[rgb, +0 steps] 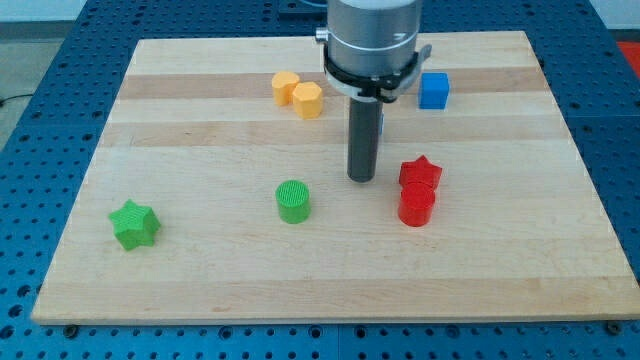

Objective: Move the blue triangle to the top of the red star

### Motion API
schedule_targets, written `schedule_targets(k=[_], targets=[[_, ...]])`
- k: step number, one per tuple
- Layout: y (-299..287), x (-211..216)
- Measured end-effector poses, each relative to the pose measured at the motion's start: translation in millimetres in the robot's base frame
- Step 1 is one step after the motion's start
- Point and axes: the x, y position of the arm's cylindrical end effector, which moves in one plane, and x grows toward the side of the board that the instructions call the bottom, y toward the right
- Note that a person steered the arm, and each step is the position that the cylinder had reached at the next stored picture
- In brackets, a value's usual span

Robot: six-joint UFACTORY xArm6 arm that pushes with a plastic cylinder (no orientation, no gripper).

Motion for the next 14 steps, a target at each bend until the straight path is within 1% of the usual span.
schedule_targets(k=[1, 3, 4, 5, 11, 12, 13, 14], targets=[[-1, -23], [-22, -45], [-22, -75], [-7, -85], [52, -36], [54, -58], [62, -67], [85, -68]])
